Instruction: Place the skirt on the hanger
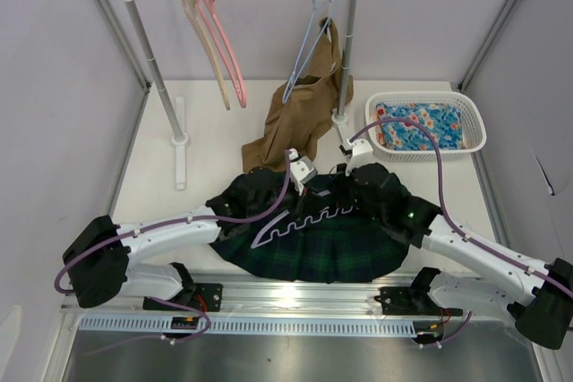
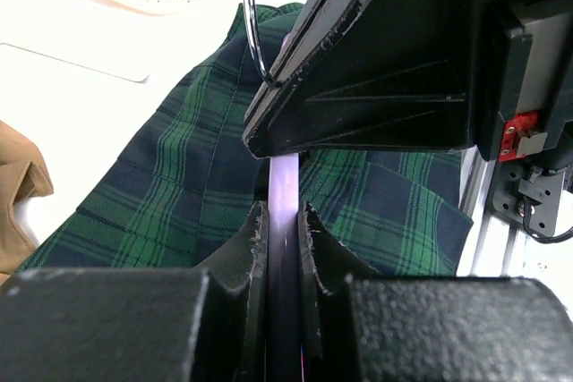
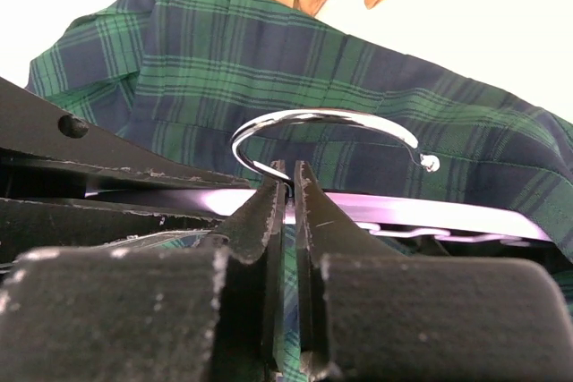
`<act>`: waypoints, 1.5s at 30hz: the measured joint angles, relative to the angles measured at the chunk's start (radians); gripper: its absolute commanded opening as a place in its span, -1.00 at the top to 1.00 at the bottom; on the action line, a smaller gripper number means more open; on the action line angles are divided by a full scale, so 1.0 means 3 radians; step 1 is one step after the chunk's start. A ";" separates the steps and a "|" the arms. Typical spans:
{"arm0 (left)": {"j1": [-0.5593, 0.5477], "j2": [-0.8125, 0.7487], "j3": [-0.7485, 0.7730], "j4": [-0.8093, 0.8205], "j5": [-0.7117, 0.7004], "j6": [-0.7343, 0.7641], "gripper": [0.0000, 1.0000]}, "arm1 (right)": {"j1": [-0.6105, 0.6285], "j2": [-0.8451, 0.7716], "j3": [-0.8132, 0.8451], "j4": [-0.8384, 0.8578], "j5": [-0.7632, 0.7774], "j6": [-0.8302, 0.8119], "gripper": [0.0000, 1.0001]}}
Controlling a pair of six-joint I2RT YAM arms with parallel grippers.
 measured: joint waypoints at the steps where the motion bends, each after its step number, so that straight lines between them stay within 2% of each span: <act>1: -0.0004 0.0001 0.0009 -0.0017 -0.0008 -0.0004 0.88 | 0.0004 0.0000 -0.0001 -0.0001 0.0011 -0.0001 1.00; 3: -0.0009 0.0001 0.0020 -0.0045 -0.0019 -0.0015 0.64 | 0.0009 -0.0006 -0.0010 0.0006 0.0015 -0.0005 1.00; 5: -0.0010 -0.0005 0.0037 -0.0085 -0.0046 -0.0031 0.50 | 0.0010 -0.0039 -0.0041 0.0022 0.0010 -0.0008 1.00; 6: -0.0018 -0.0013 0.0047 -0.0108 -0.0066 -0.0045 0.31 | 0.0014 -0.0062 -0.0057 0.0031 0.0009 -0.0008 1.00; 7: -0.0028 -0.0032 0.0062 -0.0135 -0.0104 -0.0046 0.22 | 0.0018 -0.0090 -0.0075 0.0036 0.0020 -0.0009 1.00; 9: -0.0031 -0.0128 0.0098 -0.0238 -0.0205 -0.0062 0.06 | 0.0009 -0.0146 -0.0111 0.0024 0.0051 0.0001 1.00; 13: -0.0028 -0.0416 0.0191 -0.0435 -0.0511 -0.0109 -0.11 | 0.0005 -0.0193 -0.0126 0.0009 0.0135 0.0017 1.00; 20: 0.0010 -0.0969 0.0351 -0.1143 -0.1486 -0.0473 -0.13 | 0.0003 -0.0182 -0.0126 -0.0014 0.0235 0.0051 1.00; 24: 0.0291 -0.1231 0.0354 -0.1756 -0.1858 -0.0902 -0.14 | -0.0014 -0.0181 -0.0126 -0.0018 0.0263 0.0080 1.00; 28: 0.0570 -0.1447 0.0195 -0.2153 -0.1930 -0.1204 -0.13 | -0.0036 -0.0193 -0.0126 -0.0019 0.0267 0.0093 1.00; 35: 0.0572 -0.1499 -0.0374 -0.2455 -0.1670 -0.1573 -0.10 | -0.0172 -0.0290 -0.0126 -0.0020 0.0181 0.0160 1.00; 39: 0.0482 -0.1537 -0.0666 -0.2538 -0.1582 -0.1747 -0.09 | -0.0270 -0.0308 -0.0122 -0.0019 0.0120 0.0197 1.00; 45: 0.0192 -0.1460 -0.0802 -0.2427 -0.1610 -0.1834 -0.15 | -0.0310 -0.0308 -0.0111 -0.0022 0.0085 0.0217 1.00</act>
